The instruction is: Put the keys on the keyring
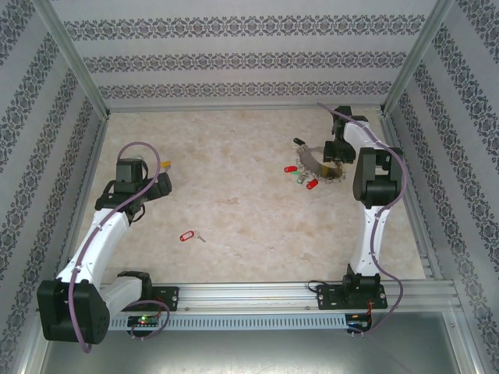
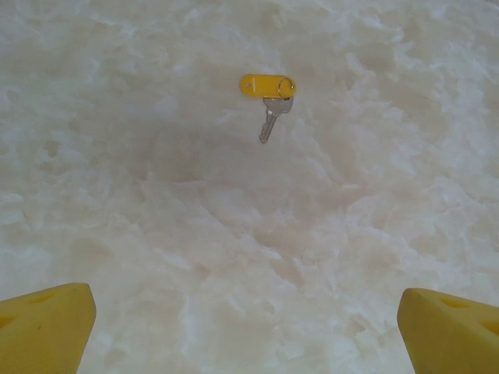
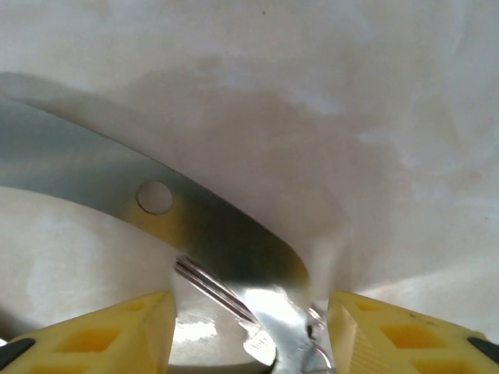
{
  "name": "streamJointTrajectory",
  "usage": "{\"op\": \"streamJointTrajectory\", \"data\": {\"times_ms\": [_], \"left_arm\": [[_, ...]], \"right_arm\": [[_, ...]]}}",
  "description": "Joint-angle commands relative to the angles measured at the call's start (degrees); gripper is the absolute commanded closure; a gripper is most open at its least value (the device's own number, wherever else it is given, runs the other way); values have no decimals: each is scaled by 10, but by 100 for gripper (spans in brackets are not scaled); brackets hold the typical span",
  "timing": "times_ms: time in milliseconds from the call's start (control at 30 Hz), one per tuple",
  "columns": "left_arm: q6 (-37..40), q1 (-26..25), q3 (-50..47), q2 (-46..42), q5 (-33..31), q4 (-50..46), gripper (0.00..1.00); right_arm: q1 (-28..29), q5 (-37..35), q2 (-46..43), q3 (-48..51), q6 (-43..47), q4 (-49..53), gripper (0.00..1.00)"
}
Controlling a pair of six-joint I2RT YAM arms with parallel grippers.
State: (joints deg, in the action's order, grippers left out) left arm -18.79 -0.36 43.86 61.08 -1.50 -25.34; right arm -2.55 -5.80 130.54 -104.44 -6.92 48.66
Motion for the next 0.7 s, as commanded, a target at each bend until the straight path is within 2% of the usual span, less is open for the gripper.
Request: {"op": "streamJointTrajectory", "data": {"times_ms": [0,300,533,667], "left_arm": [[-12,-2,8,1,6,-9,0],[-13,-2,7,4,2,-9,0],[-13,-2,8,6,-3,-12,0],[-14,-2,9,6,-5,-13,0]], "right_arm": [[-10,-21,33,-39,32,54,49],[-10,-7,55,-79,65,89,54],[-7,-7,68,-101,78,117,68],[-5,18,59,-91,92,112,77]]}}
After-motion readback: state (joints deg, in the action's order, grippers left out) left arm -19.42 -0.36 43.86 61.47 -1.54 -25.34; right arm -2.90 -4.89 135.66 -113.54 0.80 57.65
